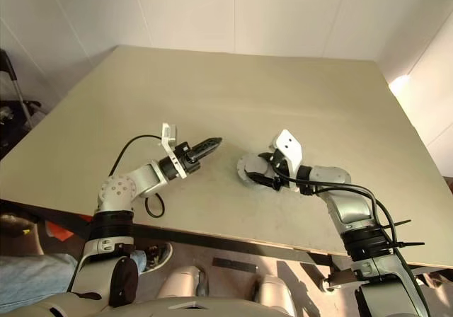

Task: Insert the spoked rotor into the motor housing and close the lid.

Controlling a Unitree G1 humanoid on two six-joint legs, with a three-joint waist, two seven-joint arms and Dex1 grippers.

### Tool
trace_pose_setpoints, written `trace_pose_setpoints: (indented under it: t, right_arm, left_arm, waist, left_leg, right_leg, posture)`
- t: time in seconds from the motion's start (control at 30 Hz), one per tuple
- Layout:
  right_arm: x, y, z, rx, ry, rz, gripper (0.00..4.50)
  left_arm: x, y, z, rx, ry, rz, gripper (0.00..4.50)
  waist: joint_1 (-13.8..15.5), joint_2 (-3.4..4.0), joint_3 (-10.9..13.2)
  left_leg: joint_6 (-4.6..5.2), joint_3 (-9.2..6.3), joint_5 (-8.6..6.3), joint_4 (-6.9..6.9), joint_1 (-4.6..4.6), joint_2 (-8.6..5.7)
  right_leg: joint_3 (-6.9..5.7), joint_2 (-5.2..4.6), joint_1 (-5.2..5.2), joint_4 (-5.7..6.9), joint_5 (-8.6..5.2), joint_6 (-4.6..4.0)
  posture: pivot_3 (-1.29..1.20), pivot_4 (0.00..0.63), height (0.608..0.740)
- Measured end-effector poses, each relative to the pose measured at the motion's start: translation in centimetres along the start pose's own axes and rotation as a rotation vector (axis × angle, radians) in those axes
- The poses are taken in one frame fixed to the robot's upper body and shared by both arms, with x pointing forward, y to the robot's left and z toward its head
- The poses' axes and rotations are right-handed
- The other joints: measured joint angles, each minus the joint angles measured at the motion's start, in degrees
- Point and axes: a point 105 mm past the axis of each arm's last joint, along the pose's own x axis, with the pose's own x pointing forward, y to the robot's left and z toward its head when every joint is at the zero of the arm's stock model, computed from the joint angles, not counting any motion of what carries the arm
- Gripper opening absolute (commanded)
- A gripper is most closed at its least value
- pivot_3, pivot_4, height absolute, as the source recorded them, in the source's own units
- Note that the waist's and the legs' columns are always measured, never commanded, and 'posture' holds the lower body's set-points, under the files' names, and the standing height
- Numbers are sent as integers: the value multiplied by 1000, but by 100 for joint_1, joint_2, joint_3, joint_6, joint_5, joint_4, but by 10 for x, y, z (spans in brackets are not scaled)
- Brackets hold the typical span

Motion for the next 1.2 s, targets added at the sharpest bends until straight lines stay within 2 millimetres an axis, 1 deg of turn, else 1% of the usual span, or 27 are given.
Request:
trace_pose_setpoints:
  t: [0.27, 0.33, 0.7, 0.77, 0.83, 0.9, 0.93, 1.2]
  right_arm:
    - [-5, 0, 0, -2, 3, 4, 3139]
    - [-6, 0, 1, -2, 3, 4, 3139]
    - [-9, -1, 0, -27, -2, -8, 3139]
    - [-10, -1, 1, -35, -3, -10, 3139]
    - [-10, -1, 3, -46, -3, -11, 3139]
    - [-11, -1, 4, -50, -4, -14, 3139]
    - [-11, -1, 4, -51, -3, -15, 3139]
    - [-12, -2, 4, -57, 12, -17, 3139]
  left_arm:
    - [-3, 4, -1, 0, 3, 15, 41]
    - [-3, 3, -1, 1, 4, 15, 41]
    - [-4, 4, -1, 5, 5, 12, 41]
    - [-4, 4, 0, 6, 5, 11, 41]
    - [-5, 4, 0, 9, 5, 11, 41]
    - [-6, 6, 1, 10, 5, 20, 41]
    - [-7, 8, 1, 8, 4, 26, 41]
    - [-9, 10, 2, 11, 2, 27, 41]
  waist:
    - [66, 1, 0]
    - [77, 1, 0]
    - [124, 2, -1]
    - [124, 2, -1]
    - [124, 2, -2]
    - [125, 6, -3]
    - [125, 9, -4]
    - [126, 9, -4]
  left_leg:
    - [9, 0, -3, 10, -10, 0]
    - [27, 0, 5, 14, -14, 0]
    - [29, -1, 5, 31, -19, 1]
    - [30, -1, 6, 34, -31, 1]
    - [31, -3, 7, 49, -59, 1]
    - [33, -5, 7, 104, -112, 12]
    - [39, -5, 3, 118, -119, 18]
    - [44, -5, -1, 134, -108, 19]
  right_leg:
    - [0, 0, -2, 3, 0, -1]
    - [-1, 0, -6, 5, 0, -1]
    - [-1, -1, -11, 24, 0, -1]
    - [-1, -1, -24, 29, 0, -1]
    - [0, -2, -59, 48, 0, -2]
    - [0, -1, -102, 99, -3, -7]
    - [-3, 0, -104, 105, -3, -8]
    - [-2, -2, -88, 109, 0, -11]
  posture:
    - [0, 0, 740]
    - [0, 0, 740]
    - [0, 0, 740]
    - [0, 0, 740]
    - [0, 0, 740]
    - [0, 0, 740]
    - [0, 0, 740]
    - [0, 0, 740]
